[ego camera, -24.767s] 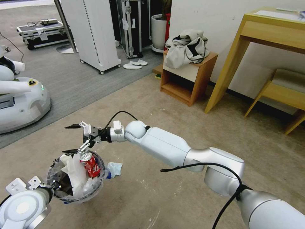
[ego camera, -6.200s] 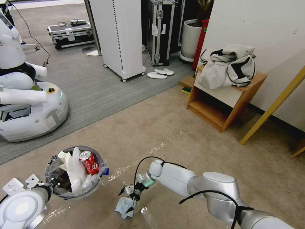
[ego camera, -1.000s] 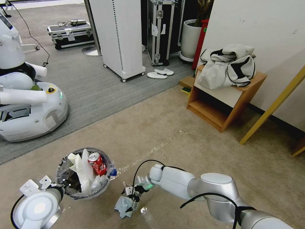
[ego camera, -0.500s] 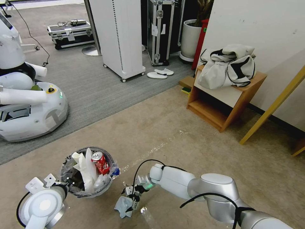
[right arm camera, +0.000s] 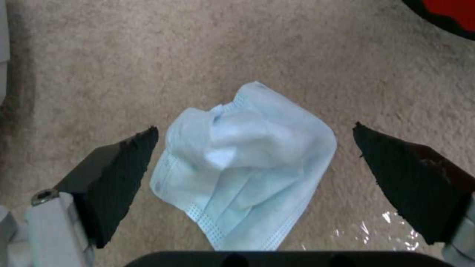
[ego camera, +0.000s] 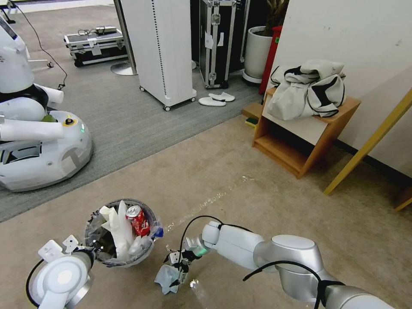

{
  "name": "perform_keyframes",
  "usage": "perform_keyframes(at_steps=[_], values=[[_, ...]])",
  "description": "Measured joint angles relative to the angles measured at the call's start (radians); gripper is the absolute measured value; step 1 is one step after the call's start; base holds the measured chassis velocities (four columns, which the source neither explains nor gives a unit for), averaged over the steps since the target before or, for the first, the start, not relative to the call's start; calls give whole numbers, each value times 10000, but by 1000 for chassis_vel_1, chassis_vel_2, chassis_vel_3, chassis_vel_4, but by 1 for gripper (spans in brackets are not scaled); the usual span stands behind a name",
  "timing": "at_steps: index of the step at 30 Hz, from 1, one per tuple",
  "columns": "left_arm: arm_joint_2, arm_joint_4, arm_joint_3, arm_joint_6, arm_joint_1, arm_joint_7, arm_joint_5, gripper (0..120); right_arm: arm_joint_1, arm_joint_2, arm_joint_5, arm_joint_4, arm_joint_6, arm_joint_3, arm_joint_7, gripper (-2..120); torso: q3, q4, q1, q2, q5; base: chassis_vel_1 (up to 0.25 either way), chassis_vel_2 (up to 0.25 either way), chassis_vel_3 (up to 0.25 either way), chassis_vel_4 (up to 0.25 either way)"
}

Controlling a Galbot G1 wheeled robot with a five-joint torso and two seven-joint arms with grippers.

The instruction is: Pick up the trash bin and place the garbage on the floor into it.

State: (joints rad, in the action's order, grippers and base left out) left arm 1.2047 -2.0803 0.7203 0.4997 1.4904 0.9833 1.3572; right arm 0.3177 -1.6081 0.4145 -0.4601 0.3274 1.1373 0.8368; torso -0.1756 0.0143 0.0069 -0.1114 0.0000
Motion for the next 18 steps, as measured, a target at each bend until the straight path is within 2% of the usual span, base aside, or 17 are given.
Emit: perform_keyframes(at_steps=[18], values=[[123,16,-32,16,-11,-70,-128,0,6,0,-64,70,-6,-186,-93,100,0,0,0,0,0,0,0,0,0]])
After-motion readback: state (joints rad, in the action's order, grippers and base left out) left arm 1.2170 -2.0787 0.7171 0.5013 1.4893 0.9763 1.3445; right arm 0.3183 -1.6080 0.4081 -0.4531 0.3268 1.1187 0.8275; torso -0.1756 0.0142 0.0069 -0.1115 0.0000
